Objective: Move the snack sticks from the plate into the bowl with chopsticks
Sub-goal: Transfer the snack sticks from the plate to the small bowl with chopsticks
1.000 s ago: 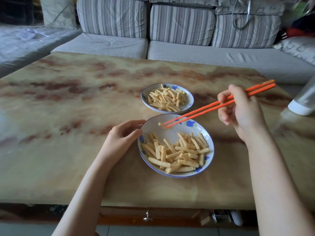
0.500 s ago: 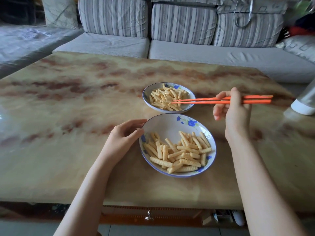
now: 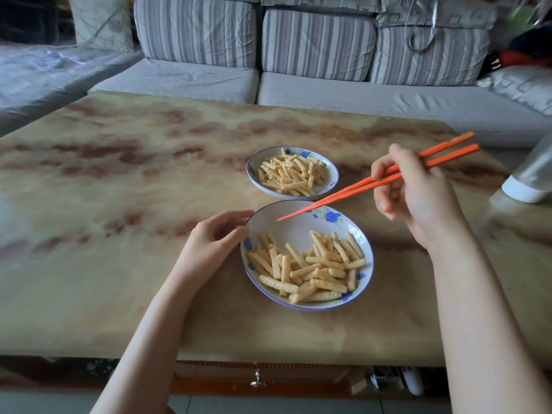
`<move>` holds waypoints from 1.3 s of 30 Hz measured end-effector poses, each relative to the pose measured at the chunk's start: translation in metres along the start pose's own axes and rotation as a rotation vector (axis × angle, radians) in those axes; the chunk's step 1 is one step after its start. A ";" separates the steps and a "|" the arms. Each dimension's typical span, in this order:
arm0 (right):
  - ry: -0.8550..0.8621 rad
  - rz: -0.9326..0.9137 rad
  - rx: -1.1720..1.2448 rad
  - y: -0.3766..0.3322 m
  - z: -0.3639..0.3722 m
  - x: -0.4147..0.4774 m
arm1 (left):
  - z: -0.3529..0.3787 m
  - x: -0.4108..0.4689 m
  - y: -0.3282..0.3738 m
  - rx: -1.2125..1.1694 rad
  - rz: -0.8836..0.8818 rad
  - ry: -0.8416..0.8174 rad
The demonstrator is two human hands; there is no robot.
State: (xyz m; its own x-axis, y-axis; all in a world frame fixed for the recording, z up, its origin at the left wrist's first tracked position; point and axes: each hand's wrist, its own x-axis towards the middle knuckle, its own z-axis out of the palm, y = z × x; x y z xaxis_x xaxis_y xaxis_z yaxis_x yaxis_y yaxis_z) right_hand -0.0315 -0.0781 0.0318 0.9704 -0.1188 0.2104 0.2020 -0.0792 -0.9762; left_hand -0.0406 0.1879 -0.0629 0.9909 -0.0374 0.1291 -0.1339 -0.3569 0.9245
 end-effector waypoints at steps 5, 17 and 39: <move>-0.098 0.042 -0.061 -0.001 0.008 -0.005 | 0.000 0.001 -0.001 0.011 0.005 0.001; -0.057 0.065 -0.053 0.009 0.014 -0.002 | 0.000 0.001 -0.001 -0.005 0.010 -0.008; 0.342 -0.064 0.094 0.028 0.011 0.011 | 0.001 0.001 -0.001 -0.014 0.021 0.001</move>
State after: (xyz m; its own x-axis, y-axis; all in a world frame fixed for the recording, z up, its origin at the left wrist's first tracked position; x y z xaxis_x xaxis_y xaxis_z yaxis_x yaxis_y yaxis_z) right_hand -0.0134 -0.0708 0.0064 0.8580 -0.4424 0.2610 0.2876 -0.0073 -0.9577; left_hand -0.0391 0.1873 -0.0636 0.9878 -0.0442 0.1491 -0.1552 -0.3432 0.9263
